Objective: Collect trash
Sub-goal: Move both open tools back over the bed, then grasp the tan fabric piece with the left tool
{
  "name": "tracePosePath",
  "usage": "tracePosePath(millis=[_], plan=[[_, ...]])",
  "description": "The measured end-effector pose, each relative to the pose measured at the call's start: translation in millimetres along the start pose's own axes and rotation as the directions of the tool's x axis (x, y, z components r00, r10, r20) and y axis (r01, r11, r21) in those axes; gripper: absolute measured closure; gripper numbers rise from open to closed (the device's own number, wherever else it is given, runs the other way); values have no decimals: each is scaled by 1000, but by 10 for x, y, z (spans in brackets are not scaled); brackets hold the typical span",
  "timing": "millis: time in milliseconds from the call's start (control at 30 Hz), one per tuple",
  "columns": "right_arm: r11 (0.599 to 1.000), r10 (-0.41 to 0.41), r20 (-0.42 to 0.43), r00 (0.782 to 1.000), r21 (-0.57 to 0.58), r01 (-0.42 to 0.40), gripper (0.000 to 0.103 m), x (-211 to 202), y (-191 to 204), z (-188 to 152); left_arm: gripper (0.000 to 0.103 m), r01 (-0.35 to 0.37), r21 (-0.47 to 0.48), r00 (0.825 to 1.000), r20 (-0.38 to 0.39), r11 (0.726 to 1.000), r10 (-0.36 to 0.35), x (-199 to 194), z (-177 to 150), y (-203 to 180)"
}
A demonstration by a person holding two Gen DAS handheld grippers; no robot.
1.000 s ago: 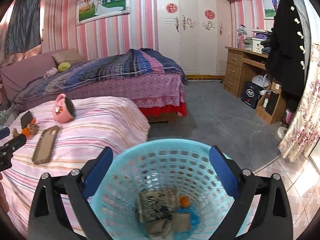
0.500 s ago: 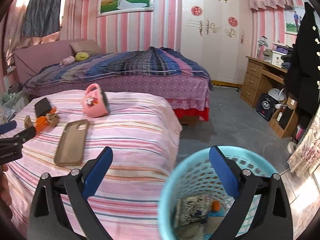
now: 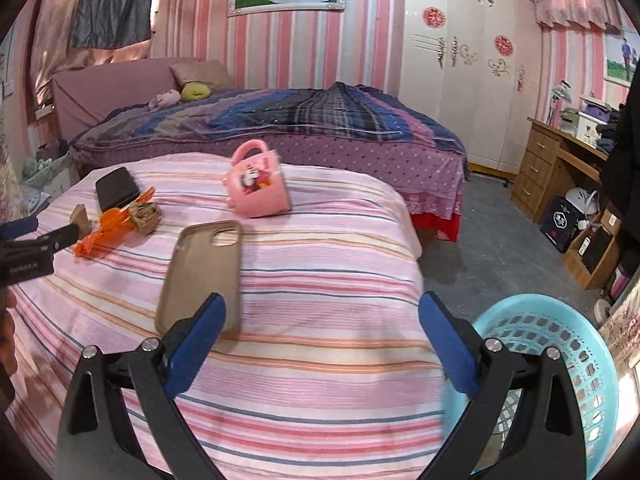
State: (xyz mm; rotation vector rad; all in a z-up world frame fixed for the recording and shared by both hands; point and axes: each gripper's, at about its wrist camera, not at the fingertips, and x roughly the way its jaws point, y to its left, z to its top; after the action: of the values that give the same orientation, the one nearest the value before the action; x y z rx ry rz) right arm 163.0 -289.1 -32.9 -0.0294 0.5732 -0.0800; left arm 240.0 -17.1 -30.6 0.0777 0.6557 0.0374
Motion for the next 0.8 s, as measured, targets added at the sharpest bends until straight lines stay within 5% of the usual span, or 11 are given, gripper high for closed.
tracePosePath(millis=[267,533,667,800], plan=[[999,42,-20,999,-9,-43,8,191,349,111,6,-12,-156,998,-59,988,3,331,41,564],[994,89,-54,995,-58,-92,8,542,751,339,7,-29,-202,995,-98,979,9,623,118,801],[987,130,-97,987,-78,-137,8,783,984,428,13,-12,-169,994,-106,986,-6,739,204,768],[980,163,-132,978,-90,-175,8,986,1214,512,31,1,-141,991,-133,990,-20,877,244,744]])
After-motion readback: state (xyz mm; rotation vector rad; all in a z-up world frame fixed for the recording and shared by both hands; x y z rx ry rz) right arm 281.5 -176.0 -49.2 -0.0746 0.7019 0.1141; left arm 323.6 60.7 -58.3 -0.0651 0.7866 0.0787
